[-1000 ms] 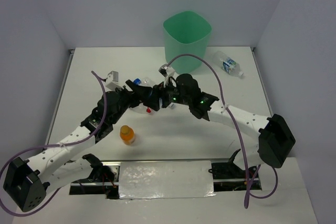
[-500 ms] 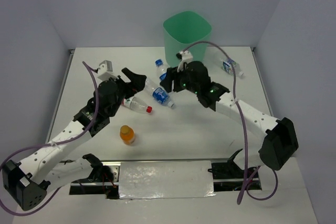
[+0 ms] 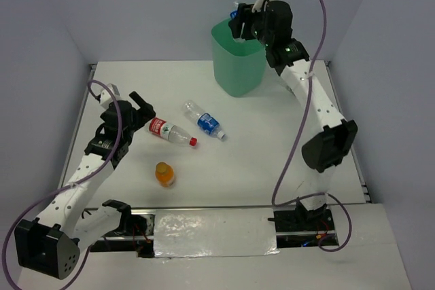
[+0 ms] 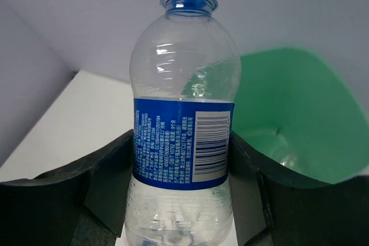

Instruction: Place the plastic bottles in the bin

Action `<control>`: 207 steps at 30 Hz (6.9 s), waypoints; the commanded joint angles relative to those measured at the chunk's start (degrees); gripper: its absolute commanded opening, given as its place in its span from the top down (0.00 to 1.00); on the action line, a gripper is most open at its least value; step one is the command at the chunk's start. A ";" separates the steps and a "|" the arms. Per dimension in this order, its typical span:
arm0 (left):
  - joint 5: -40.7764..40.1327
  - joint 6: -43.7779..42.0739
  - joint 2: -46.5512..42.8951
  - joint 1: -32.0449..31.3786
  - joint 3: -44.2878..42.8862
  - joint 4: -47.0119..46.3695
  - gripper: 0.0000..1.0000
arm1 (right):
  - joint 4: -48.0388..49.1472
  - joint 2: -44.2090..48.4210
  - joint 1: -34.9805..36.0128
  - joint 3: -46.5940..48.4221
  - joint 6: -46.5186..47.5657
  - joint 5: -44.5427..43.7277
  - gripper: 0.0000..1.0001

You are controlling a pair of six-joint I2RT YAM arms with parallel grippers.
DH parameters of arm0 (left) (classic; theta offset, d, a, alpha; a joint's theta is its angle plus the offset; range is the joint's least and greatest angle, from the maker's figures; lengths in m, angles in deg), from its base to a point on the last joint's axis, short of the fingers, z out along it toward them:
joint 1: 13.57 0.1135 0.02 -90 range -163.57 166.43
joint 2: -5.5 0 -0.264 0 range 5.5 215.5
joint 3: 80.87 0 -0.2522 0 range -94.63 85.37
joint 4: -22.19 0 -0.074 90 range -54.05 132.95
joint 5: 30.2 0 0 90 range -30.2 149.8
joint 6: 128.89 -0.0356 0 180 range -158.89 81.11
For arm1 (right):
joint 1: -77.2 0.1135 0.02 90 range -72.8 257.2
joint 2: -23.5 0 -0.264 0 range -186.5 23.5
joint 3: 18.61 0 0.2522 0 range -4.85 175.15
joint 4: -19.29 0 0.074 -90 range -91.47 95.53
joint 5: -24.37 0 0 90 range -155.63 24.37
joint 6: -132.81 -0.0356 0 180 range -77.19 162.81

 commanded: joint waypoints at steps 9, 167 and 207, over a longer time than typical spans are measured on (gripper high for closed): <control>3.57 -5.46 0.37 2.83 0.28 -1.49 0.01 | -5.79 -19.17 -3.68 18.87 6.37 -5.17 0.12; 9.73 -2.30 -5.69 3.10 9.33 6.06 0.01 | 8.87 -0.35 22.95 -38.60 1.28 -7.72 0.00; 7.89 -2.64 -6.31 3.10 7.93 8.17 0.01 | 5.38 10.80 13.56 -24.03 6.82 -11.61 0.54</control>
